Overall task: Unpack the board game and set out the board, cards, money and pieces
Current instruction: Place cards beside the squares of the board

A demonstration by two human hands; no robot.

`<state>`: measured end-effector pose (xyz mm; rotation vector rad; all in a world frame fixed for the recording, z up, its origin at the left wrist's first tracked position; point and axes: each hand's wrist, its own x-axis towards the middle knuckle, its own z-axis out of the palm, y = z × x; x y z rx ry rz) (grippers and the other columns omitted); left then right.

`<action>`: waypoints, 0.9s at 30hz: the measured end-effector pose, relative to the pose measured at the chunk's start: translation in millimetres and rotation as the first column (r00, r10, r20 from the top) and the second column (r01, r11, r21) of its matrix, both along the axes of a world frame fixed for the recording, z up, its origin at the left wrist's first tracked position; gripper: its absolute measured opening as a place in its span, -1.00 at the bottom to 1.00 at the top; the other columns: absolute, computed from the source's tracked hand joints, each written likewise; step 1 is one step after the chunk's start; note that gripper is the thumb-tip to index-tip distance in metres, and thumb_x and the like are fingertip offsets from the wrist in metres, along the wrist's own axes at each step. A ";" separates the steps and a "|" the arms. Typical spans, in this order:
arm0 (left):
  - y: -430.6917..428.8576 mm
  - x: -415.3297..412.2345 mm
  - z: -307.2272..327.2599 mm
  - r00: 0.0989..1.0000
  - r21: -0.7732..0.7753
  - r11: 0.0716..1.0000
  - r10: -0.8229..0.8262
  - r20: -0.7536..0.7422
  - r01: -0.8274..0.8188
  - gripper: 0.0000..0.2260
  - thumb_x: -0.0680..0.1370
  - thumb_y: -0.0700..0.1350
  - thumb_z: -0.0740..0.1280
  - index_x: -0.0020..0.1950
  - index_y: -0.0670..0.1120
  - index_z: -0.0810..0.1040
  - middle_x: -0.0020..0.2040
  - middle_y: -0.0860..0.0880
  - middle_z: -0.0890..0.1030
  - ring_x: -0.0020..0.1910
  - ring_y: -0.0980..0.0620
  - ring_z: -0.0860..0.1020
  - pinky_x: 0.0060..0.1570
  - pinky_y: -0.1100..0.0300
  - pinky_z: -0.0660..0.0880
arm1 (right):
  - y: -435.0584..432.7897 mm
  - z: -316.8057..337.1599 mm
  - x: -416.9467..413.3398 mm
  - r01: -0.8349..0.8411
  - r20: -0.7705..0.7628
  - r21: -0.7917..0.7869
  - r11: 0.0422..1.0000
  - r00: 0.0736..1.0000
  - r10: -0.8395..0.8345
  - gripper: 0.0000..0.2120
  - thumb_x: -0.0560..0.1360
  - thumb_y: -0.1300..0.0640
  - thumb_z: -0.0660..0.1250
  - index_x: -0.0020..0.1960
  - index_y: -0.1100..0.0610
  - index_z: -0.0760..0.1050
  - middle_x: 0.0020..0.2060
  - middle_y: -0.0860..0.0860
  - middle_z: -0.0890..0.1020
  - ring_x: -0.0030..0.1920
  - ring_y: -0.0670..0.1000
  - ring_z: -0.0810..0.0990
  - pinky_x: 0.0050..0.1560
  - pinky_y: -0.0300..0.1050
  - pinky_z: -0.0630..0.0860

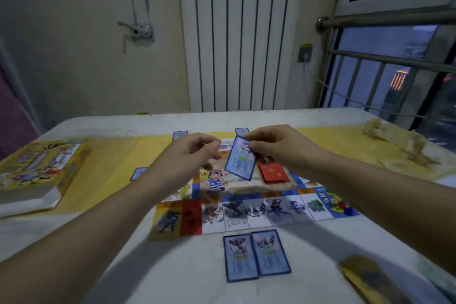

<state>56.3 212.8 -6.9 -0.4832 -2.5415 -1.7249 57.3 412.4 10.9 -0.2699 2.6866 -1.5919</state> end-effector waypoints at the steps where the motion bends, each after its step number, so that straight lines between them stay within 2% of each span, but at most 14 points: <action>1: 11.6 11.0 1.4 0.997 0.020 0.998 -0.059 0.039 0.058 -0.91 0.57 -0.09 0.29 0.05 0.03 0.54 -0.24 0.12 0.64 -0.38 0.23 0.52 -0.33 0.32 0.43 | 4.5 0.5 10.5 -0.023 -0.007 0.042 0.999 1.000 0.023 -0.87 0.57 0.20 0.25 0.03 0.03 0.55 -0.19 -0.04 0.65 -0.36 -0.24 0.55 -0.33 -0.35 0.48; 3: 32.7 29.6 0.9 0.989 0.024 0.991 -0.136 0.058 0.135 -0.79 0.52 -0.21 0.35 0.11 0.02 0.50 -0.35 0.12 0.58 -0.38 0.17 0.53 -0.37 0.31 0.44 | 14.5 0.0 29.9 -0.050 -0.004 0.043 0.998 0.999 0.050 -0.86 0.57 0.20 0.26 0.02 0.02 0.56 -0.19 -0.04 0.68 -0.29 -0.19 0.58 -0.23 -0.26 0.55; 5: 50.9 43.2 -3.2 0.988 0.015 0.989 -0.150 0.035 0.149 -0.71 0.49 -0.27 0.36 0.15 0.01 0.48 -0.37 0.09 0.55 -0.37 0.12 0.55 -0.35 0.26 0.48 | 26.8 -2.4 46.9 -0.057 0.001 -0.006 0.998 0.998 0.057 -0.85 0.55 0.23 0.29 0.06 0.06 0.57 -0.34 -0.10 0.66 -0.34 -0.18 0.56 -0.30 -0.28 0.52; 7: 65.7 51.8 -9.4 0.988 0.021 0.989 -0.145 0.045 0.144 -0.67 0.48 -0.27 0.38 0.17 0.02 0.46 -0.36 0.05 0.56 -0.35 0.08 0.55 -0.28 0.17 0.52 | 40.7 -5.9 60.9 -0.050 -0.003 0.004 0.999 0.999 0.050 -0.81 0.51 0.23 0.36 0.10 0.05 0.57 -0.37 -0.08 0.63 -0.35 -0.15 0.55 -0.29 -0.27 0.51; 10: 82.6 60.2 -20.7 0.983 0.022 0.988 -0.156 0.100 0.154 -0.65 0.48 -0.23 0.39 0.20 0.04 0.42 -0.39 0.09 0.57 -0.38 0.12 0.55 -0.26 0.15 0.53 | 59.7 -17.6 75.3 -0.026 0.009 0.035 0.999 1.000 0.026 -0.82 0.46 0.23 0.42 -0.01 0.00 0.55 -0.32 -0.01 0.62 -0.34 -0.11 0.56 -0.25 -0.20 0.52; 12: 88.9 67.9 -29.0 0.987 -0.129 0.980 -0.146 0.066 0.153 -0.66 0.50 -0.13 0.38 0.23 0.08 0.40 -0.26 0.13 0.58 -0.34 0.17 0.56 -0.26 0.22 0.51 | 71.1 -28.7 78.4 0.006 0.031 0.082 0.997 0.999 -0.009 -0.84 0.46 0.23 0.42 -0.04 0.00 0.56 -0.29 0.03 0.63 -0.33 -0.09 0.56 -0.24 -0.19 0.52; 13: 90.2 71.8 -33.7 0.988 -0.275 0.950 -0.153 0.012 0.150 -0.67 0.51 -0.07 0.36 0.25 0.11 0.38 -0.13 0.15 0.55 -0.27 0.18 0.57 -0.23 0.24 0.51 | 76.3 -34.6 78.8 0.021 0.046 0.132 0.991 0.999 -0.028 -0.84 0.46 0.21 0.42 -0.01 0.01 0.57 -0.28 0.01 0.62 -0.32 -0.09 0.55 -0.22 -0.18 0.52; 15: 92.4 80.0 -43.2 0.963 -0.580 0.806 -0.235 -0.130 0.118 -0.70 0.54 0.00 0.30 0.27 0.14 0.40 0.12 0.13 0.44 -0.05 0.16 0.54 -0.06 0.21 0.49 | 84.6 -45.3 78.7 0.025 0.075 0.247 0.969 0.996 -0.045 -0.80 0.47 0.16 0.42 0.08 0.02 0.58 -0.30 -0.05 0.59 -0.34 -0.12 0.54 -0.21 -0.18 0.51; 17: 96.8 88.7 -50.0 0.903 -0.731 0.675 -0.369 -0.219 0.098 -0.73 0.56 0.01 0.24 0.27 0.13 0.46 0.25 0.12 0.39 0.14 0.11 0.47 0.12 0.15 0.43 | 88.1 -54.4 79.0 0.006 0.076 0.360 0.933 0.996 -0.036 -0.79 0.48 0.13 0.41 0.11 0.03 0.58 -0.30 -0.10 0.57 -0.33 -0.17 0.52 -0.27 -0.30 0.46; 19: 101.3 94.5 -57.3 0.834 -0.804 0.585 -0.492 -0.251 0.103 -0.72 0.58 0.01 0.19 0.28 0.12 0.48 0.33 0.13 0.39 0.27 0.09 0.40 0.20 0.16 0.36 | 88.1 -62.0 78.7 -0.025 0.041 0.482 0.876 0.999 0.006 -0.76 0.49 0.10 0.40 0.15 0.04 0.58 -0.18 -0.08 0.61 -0.21 -0.15 0.54 -0.25 -0.35 0.42; 21: 104.2 97.5 -64.5 0.777 -0.864 0.494 -0.581 -0.241 0.102 -0.72 0.61 0.04 0.13 0.29 0.10 0.46 0.37 0.13 0.38 0.34 0.09 0.34 0.27 0.08 0.31 | 86.5 -68.5 77.6 -0.044 0.011 0.570 0.821 0.999 0.046 -0.71 0.49 0.08 0.39 0.20 0.05 0.57 -0.03 -0.04 0.64 -0.16 -0.17 0.51 -0.25 -0.41 0.37; 24: 105.4 103.0 -69.5 0.773 -0.934 0.345 -0.617 -0.148 0.096 -0.72 0.63 0.05 0.06 0.27 0.01 0.40 0.35 0.07 0.36 0.36 0.07 0.26 0.35 -0.06 0.17 | 83.7 -69.4 81.0 -0.034 -0.020 0.635 0.772 0.998 0.060 -0.65 0.48 0.06 0.40 0.26 0.05 0.54 -0.03 -0.09 0.60 -0.25 -0.24 0.41 -0.31 -0.44 0.26; 25: 105.7 105.3 -69.8 0.780 -0.942 0.319 -0.614 -0.120 0.107 -0.71 0.64 0.05 0.05 0.28 -0.02 0.38 0.38 0.05 0.34 0.38 0.06 0.24 0.38 -0.09 0.12 | 84.1 -67.5 82.9 -0.013 -0.042 0.656 0.755 0.998 0.054 -0.62 0.47 0.04 0.40 0.28 0.04 0.52 -0.05 -0.10 0.54 -0.23 -0.22 0.38 -0.28 -0.39 0.26; 27: 106.1 108.9 -68.7 0.788 -0.948 0.297 -0.608 -0.097 0.113 -0.67 0.64 0.06 0.03 0.34 -0.03 0.34 0.44 0.02 0.29 0.43 0.05 0.21 0.41 -0.11 0.05 | 88.0 -58.7 89.4 0.033 -0.093 0.691 0.722 0.995 0.044 -0.58 0.47 -0.03 0.39 0.30 0.01 0.48 0.04 -0.04 0.49 -0.19 -0.18 0.36 -0.24 -0.32 0.27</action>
